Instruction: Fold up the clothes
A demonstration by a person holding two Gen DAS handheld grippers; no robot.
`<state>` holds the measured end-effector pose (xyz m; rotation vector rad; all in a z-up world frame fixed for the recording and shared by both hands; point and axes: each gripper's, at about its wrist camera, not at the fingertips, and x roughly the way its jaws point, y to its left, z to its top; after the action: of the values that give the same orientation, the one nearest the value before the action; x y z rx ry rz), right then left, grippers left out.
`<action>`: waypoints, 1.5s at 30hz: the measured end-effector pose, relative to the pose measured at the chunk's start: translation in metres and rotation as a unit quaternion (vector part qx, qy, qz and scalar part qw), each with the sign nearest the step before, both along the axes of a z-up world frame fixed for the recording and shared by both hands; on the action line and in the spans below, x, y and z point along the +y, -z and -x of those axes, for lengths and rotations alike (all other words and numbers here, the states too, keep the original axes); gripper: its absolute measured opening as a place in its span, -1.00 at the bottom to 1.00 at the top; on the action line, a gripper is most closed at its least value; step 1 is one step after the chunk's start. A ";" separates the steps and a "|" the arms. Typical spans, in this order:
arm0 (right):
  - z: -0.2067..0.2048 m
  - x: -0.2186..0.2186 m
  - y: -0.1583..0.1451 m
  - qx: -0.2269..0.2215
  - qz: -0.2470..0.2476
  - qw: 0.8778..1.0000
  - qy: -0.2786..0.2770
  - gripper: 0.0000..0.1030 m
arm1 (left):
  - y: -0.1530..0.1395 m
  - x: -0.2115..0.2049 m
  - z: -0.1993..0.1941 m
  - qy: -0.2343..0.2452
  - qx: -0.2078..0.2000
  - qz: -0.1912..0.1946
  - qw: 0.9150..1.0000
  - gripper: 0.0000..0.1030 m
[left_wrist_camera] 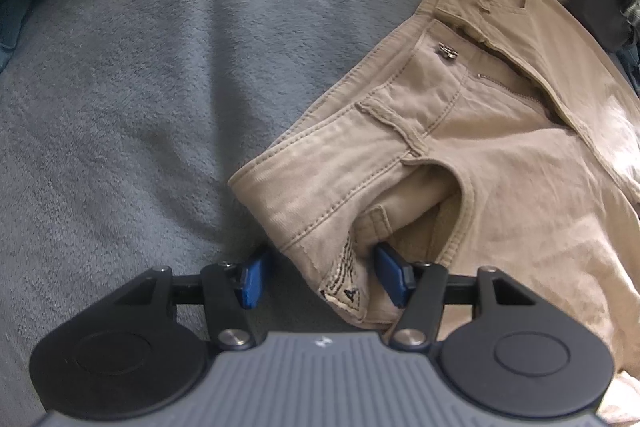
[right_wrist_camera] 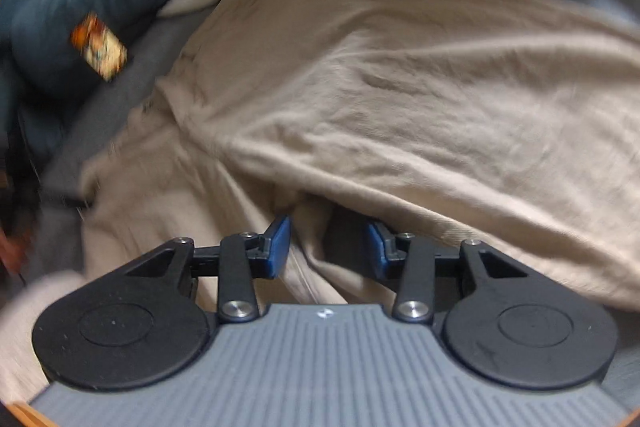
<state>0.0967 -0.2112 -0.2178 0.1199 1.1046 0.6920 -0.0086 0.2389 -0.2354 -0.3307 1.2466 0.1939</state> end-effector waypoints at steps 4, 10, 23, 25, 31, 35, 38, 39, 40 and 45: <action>0.001 0.020 0.007 -0.019 0.046 0.998 -0.042 -0.65 | 0.001 -0.001 -0.001 0.002 -0.004 0.000 1.000 0.16; 0.006 0.051 -0.015 -0.153 0.136 0.974 -0.096 -0.97 | 0.000 -0.003 0.003 0.006 -0.009 -0.003 1.000 0.16; 0.005 0.015 -0.011 -0.150 0.135 0.979 -0.035 -0.55 | -0.005 0.002 0.010 0.002 -0.018 0.011 1.000 0.14; 0.012 -0.003 -0.018 -0.134 0.121 0.983 -0.010 -0.52 | -0.006 0.007 0.014 -0.006 -0.025 0.027 0.999 0.13; 0.044 -0.054 -0.028 -0.089 0.051 0.991 0.086 -0.48 | -0.013 0.020 0.024 -0.029 -0.047 0.064 0.996 0.13; 0.059 -0.075 -0.022 -0.055 0.031 0.988 0.141 -0.48 | -0.024 0.027 0.026 -0.025 -0.070 0.066 0.995 0.13; 0.068 -0.086 -0.020 -0.039 0.020 0.984 0.171 -0.47 | -0.042 0.034 0.022 -0.017 -0.102 0.056 0.993 0.13; 0.070 -0.088 -0.021 -0.036 0.016 0.983 0.179 -0.47 | -0.047 0.036 0.019 -0.012 -0.116 0.051 0.992 0.14; 0.072 -0.089 -0.021 -0.035 0.014 0.982 0.185 -0.47 | -0.052 0.037 0.014 -0.003 -0.129 0.047 0.991 0.15; 0.076 -0.083 -0.024 -0.028 0.007 0.981 0.192 -0.47 | -0.040 0.019 -0.040 0.107 -0.120 0.000 0.987 0.27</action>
<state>0.0207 -0.2941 -0.1941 0.2925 0.9958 0.3404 0.0319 0.2583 -0.1951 -0.2108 1.0345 -0.0295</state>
